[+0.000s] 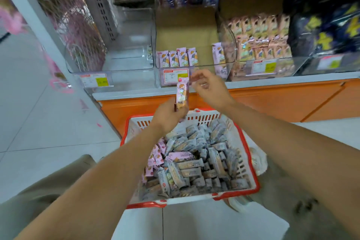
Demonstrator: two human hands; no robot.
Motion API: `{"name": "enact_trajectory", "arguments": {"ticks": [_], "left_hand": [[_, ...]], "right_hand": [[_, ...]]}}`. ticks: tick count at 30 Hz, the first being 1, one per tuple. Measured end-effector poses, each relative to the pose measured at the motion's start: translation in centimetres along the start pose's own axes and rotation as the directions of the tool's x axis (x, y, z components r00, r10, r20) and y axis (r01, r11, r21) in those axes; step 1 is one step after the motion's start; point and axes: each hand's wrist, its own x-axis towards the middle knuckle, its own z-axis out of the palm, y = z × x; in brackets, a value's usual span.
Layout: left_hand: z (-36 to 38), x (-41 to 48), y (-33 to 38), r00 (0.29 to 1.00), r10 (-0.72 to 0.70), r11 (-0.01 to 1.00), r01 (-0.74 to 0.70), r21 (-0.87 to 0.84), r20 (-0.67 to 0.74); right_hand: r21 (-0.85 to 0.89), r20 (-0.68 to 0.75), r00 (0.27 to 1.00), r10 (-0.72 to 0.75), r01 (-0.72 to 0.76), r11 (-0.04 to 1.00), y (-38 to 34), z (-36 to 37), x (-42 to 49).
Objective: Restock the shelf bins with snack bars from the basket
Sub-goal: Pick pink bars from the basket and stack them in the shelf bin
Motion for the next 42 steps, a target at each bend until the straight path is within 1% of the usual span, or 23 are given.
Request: {"name": "enact_trajectory", "arguments": {"ticks": [3,4,6,8,11,14,18,21,24,27,29,33,36,39,42], "left_hand": [[-1.4,0.7,3.2,0.986,0.095,0.993,-0.084,0.088,-0.135],[-1.7,1.1,4.1,0.979,0.118,0.988,-0.101,0.113,-0.166],[-2.3,2.1,6.0,0.969,0.127,0.982,-0.094,0.161,-0.21],[-2.5,3.7,7.6,0.966,0.098,0.987,-0.064,0.149,-0.24],[-2.5,6.9,9.7,0.966,0.03,0.992,0.003,0.127,-0.257],[-2.2,10.1,11.4,0.97,-0.061,0.992,0.085,0.095,-0.237],[-1.7,13.6,12.3,0.962,-0.157,0.974,0.188,0.124,-0.224],[-1.0,15.5,12.3,0.961,-0.176,0.959,0.216,0.184,-0.212],[-0.3,16.5,12.5,0.97,-0.146,0.938,0.198,0.284,-0.195],[0.6,17.3,12.7,0.972,-0.118,0.912,0.186,0.366,-0.202],[1.2,17.8,12.9,0.98,-0.094,0.893,0.16,0.42,-0.173],[1.8,17.9,13.2,0.991,-0.043,0.838,0.106,0.535,-0.128],[1.5,17.7,12.3,0.996,-0.011,0.774,0.066,0.63,-0.091],[0.9,17.3,11.3,0.997,-0.001,0.742,0.05,0.668,-0.073],[0.4,16.9,10.9,0.995,0.026,0.724,0.046,0.688,-0.095]], "right_hand": [[-0.115,-0.124,0.986,-0.113,0.099,0.988,-1.1,-3.2,1.3],[-0.165,-0.154,0.979,-0.132,0.106,0.981,-1.1,-4.2,1.8],[-0.296,-0.197,0.971,-0.137,0.074,0.952,-0.9,-6.0,3.0],[-0.436,-0.21,0.97,-0.124,0.021,0.9,-0.5,-7.6,4.0],[-0.523,-0.165,0.984,-0.063,-0.033,0.852,0.1,-9.2,5.1],[-0.547,-0.063,0.998,0.002,-0.036,0.836,1.0,-9.9,5.6],[-0.568,0.012,1.0,-0.024,0.027,0.822,2.6,-10.3,6.1],[-0.606,0.041,0.999,-0.035,0.052,0.794,4.3,-11.1,6.6],[-0.61,0.031,0.998,-0.053,0.06,0.79,5.6,-11.4,6.7],[-0.643,0.017,0.998,-0.064,0.06,0.764,6.2,-11.1,6.7],[-0.649,0.009,0.998,-0.065,0.055,0.759,6.4,-11.0,6.7],[-0.658,0.009,0.994,-0.104,0.084,0.748,6.2,-11.1,6.5],[-0.652,0.01,0.991,-0.131,0.106,0.75,5.9,-11.1,6.3],[-0.632,0.027,0.992,-0.121,0.111,0.767,5.7,-11.3,6.3],[-0.63,0.029,0.994,-0.104,0.099,0.771,5.7,-11.3,6.4]]}}
